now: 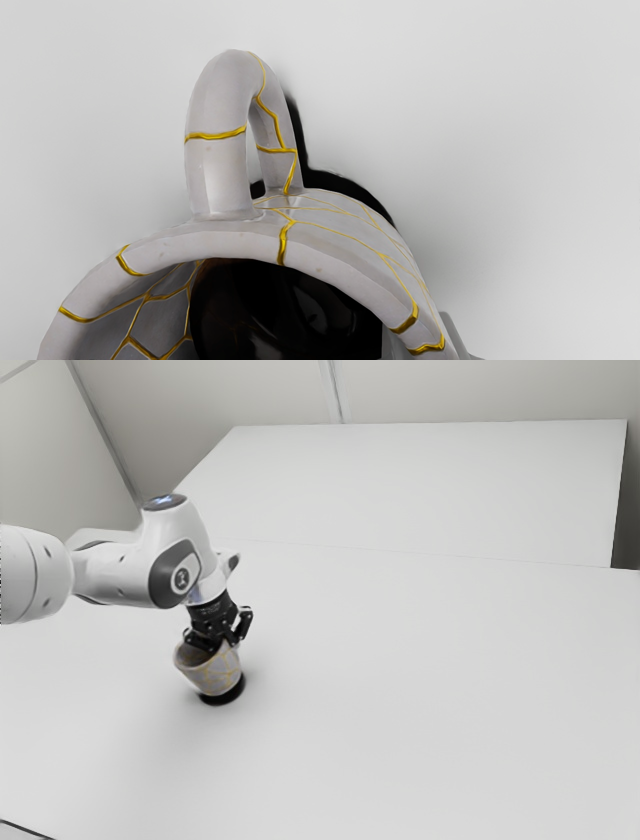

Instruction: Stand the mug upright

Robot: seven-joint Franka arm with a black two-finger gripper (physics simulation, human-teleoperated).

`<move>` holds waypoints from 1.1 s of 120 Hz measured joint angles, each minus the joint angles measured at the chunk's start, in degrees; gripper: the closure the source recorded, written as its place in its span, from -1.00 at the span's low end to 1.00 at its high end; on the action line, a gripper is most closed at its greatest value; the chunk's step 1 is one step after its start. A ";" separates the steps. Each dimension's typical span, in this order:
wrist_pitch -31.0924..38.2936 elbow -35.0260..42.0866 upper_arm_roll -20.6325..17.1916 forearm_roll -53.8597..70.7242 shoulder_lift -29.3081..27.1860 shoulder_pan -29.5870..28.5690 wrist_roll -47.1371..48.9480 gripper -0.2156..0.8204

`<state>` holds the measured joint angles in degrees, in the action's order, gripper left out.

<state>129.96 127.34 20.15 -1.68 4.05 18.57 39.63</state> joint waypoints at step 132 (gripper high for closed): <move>-10.01 -10.53 1.39 -2.96 9.58 1.48 15.85 0.20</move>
<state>119.95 116.80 21.53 -4.64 13.63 20.06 55.47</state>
